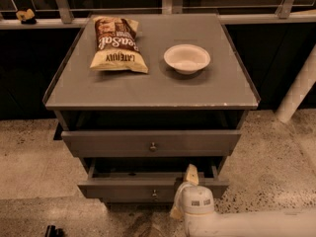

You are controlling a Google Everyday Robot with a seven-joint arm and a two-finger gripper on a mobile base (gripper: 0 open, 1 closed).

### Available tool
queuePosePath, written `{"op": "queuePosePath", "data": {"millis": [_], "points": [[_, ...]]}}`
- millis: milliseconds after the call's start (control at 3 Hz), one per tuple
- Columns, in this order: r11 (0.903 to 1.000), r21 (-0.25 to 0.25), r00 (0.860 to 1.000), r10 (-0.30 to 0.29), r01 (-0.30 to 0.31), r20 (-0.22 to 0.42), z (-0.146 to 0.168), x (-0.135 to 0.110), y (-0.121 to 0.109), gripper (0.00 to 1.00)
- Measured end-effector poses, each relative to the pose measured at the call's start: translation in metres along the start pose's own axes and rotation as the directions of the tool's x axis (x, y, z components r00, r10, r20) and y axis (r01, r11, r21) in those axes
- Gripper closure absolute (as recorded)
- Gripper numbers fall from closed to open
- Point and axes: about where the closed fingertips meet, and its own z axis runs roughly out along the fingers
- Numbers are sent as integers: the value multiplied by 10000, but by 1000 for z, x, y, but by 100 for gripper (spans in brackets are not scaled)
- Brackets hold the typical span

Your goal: Open middle drawer

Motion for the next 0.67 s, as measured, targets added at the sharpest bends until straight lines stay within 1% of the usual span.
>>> {"op": "queuePosePath", "data": {"millis": [333, 667], "points": [[10000, 47, 10000, -22, 22, -70, -1, 2, -1, 0], [10000, 47, 10000, -22, 22, -70, -1, 2, -1, 19]]}}
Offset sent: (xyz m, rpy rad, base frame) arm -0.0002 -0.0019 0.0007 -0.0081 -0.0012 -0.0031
